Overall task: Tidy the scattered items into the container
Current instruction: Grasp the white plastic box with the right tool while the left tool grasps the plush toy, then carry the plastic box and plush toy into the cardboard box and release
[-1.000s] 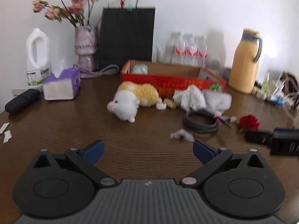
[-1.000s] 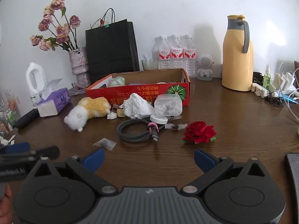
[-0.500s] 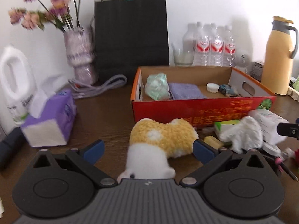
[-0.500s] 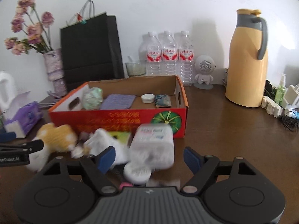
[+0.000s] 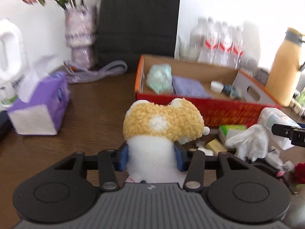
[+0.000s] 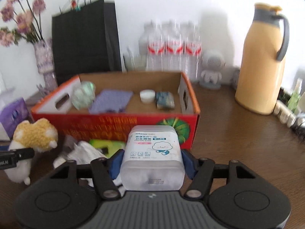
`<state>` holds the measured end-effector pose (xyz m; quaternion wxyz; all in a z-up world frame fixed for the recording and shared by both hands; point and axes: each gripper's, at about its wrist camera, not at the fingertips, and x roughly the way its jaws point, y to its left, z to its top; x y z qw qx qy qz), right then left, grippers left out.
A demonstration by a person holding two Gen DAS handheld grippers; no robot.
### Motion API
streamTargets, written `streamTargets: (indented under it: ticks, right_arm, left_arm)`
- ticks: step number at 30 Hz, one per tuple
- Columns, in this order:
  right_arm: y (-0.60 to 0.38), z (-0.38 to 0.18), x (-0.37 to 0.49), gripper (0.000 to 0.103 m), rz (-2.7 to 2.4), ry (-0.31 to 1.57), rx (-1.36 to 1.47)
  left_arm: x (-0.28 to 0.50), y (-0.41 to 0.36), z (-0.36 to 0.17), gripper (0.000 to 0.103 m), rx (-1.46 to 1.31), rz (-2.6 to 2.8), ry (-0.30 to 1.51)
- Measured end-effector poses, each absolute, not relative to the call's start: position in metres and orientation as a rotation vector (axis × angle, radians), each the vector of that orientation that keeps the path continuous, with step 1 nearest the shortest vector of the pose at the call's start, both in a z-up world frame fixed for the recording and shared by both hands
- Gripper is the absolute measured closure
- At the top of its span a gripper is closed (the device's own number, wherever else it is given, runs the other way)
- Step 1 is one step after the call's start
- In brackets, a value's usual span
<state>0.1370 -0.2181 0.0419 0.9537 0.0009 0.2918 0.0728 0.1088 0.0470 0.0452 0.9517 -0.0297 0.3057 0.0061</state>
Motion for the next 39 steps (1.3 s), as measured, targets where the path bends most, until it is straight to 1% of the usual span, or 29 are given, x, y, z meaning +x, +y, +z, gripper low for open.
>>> streamTargets:
  ticks: [6, 12, 19, 25, 30, 33, 37, 39]
  right_arm:
    - [-0.224, 0.078, 0.074, 0.04, 0.178, 0.464, -0.001]
    - [-0.221, 0.084, -0.003, 0.04, 0.234, 0.401, -0.016]
    - [-0.232, 0.082, -0.063, 0.04, 0.212, 0.399, -0.015]
    - [-0.241, 0.083, -0.087, 0.04, 0.193, 0.394, -0.018]
    - [-0.244, 0.087, -0.079, 0.04, 0.185, 0.387, -0.003]
    - [-0.247, 0.094, -0.062, 0.04, 0.197, 0.383, 0.012]
    - [-0.249, 0.12, -0.009, 0.04, 0.231, 0.357, 0.01]
    - [-0.247, 0.137, 0.027, 0.04, 0.237, 0.334, -0.016]
  left_arm:
    - [0.037, 0.043, 0.076, 0.056, -0.111, 0.004, 0.524]
    - [-0.035, 0.025, 0.086, 0.055, -0.076, -0.051, 0.43]
    - [-0.078, 0.021, 0.085, 0.055, -0.069, -0.081, 0.423]
    - [-0.096, 0.022, 0.091, 0.055, -0.061, -0.075, 0.391]
    - [-0.083, 0.026, 0.092, 0.055, -0.076, -0.07, 0.395]
    - [-0.055, 0.031, 0.102, 0.055, -0.091, -0.075, 0.396]
    - [0.021, 0.034, 0.135, 0.055, -0.072, -0.07, 0.37]
    - [0.073, 0.033, 0.146, 0.054, -0.059, -0.062, 0.403]
